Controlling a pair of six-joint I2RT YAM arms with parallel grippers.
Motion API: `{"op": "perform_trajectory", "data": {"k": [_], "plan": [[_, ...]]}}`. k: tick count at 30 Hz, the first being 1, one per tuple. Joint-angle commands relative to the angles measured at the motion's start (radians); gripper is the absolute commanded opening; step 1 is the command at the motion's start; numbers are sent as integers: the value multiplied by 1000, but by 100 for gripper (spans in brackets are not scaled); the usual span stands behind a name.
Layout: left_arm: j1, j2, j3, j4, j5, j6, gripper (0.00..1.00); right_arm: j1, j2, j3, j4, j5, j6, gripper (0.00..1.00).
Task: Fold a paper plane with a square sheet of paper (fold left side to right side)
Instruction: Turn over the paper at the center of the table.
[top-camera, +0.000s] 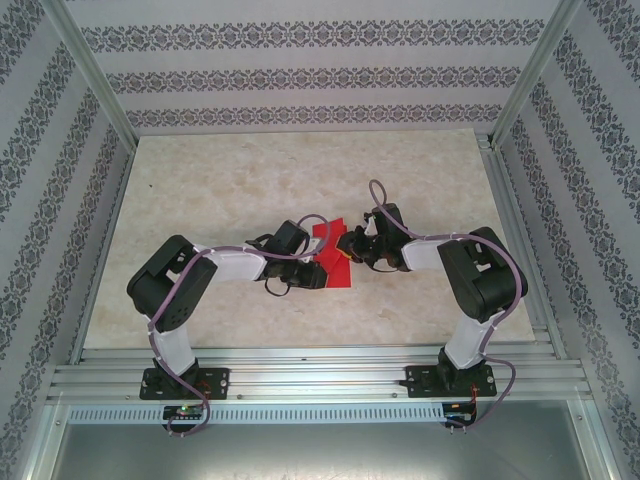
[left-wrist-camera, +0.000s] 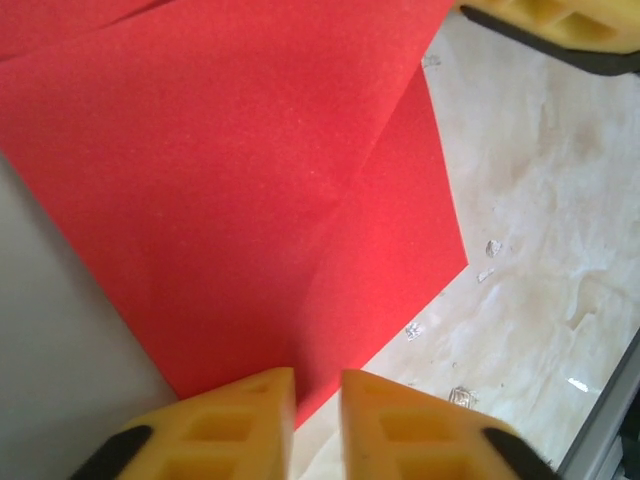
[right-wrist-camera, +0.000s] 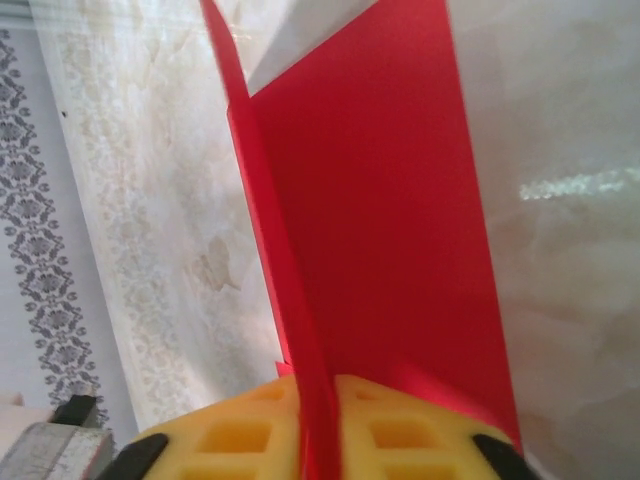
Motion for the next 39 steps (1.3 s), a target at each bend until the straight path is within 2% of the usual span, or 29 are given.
{"op": "perform_trajectory", "data": {"k": [1,4,8,11,16,21,26,31,35,37,39], "plan": [[39,-85,-26,15,25,0,34,13,-49,-13,31,5,-43,0],[106,-207,-56,59,77,-13,48,0,-105,-13,31,10,-95,0],[225,-410,-107,131,121,-55,77,-47,-220,-32,106,-40,-160,0],[281,-539,-126,173,134,-84,100,-93,-311,-44,204,-118,-174,0],[319,-619,-125,338,258,-189,100,-137,-423,-15,363,-270,-155,0],[310,-597,-134,604,387,-327,100,-136,-459,62,504,-383,-71,0],[258,-578,-112,644,431,-319,100,-112,-445,112,706,-437,84,0],[213,-569,-91,664,445,-303,97,-72,-418,141,745,-460,134,0],[202,-573,-81,665,450,-297,80,-61,-404,143,728,-455,131,0],[202,-579,-79,646,444,-288,65,-61,-403,142,720,-454,126,0],[203,-589,-77,605,430,-269,45,-65,-412,139,680,-443,101,0]]}}
